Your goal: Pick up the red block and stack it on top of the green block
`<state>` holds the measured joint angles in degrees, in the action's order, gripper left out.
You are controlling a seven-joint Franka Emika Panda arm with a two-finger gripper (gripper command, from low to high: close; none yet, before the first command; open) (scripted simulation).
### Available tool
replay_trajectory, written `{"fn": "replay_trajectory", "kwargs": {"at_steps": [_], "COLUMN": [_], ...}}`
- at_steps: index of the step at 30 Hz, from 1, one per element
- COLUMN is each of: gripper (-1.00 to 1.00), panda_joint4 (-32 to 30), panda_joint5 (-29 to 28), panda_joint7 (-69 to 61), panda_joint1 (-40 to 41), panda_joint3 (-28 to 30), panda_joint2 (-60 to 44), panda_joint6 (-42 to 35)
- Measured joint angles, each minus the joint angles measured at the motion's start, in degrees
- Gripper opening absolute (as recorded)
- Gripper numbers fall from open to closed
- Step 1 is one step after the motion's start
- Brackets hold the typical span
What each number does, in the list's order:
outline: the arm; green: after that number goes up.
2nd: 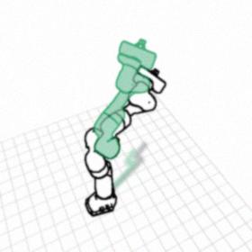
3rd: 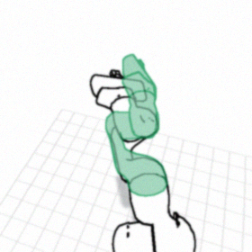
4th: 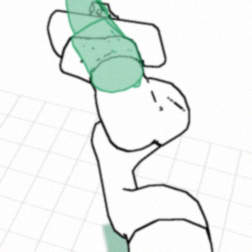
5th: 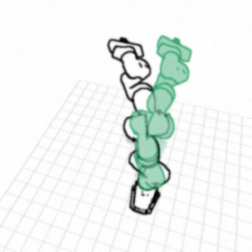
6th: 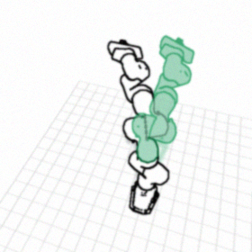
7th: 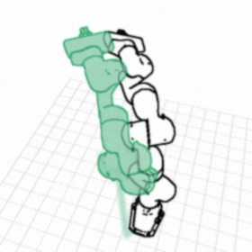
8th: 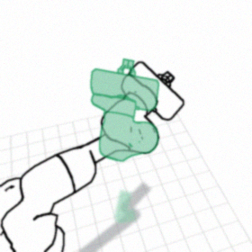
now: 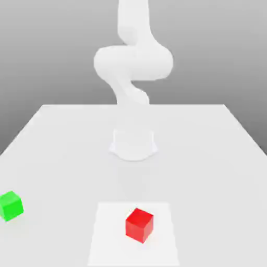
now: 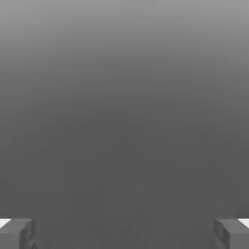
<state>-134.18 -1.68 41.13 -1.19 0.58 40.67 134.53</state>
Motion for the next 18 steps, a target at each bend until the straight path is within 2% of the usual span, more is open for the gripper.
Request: {"fn": "replay_trajectory", "kwargs": {"at_steps": [10,18], "gripper": [0.00,0.00], "panda_joint4": [-9.8,-17.5], "panda_joint5": [-4.1,-0.8], "panda_joint7": [-21.4,-42.8], "panda_joint1": [-4.8,-7.6], "panda_joint3": [4.3,6.6], "panda_joint2": [-21.2,-37.8], "panda_joint6": [11.2,20.2]}}
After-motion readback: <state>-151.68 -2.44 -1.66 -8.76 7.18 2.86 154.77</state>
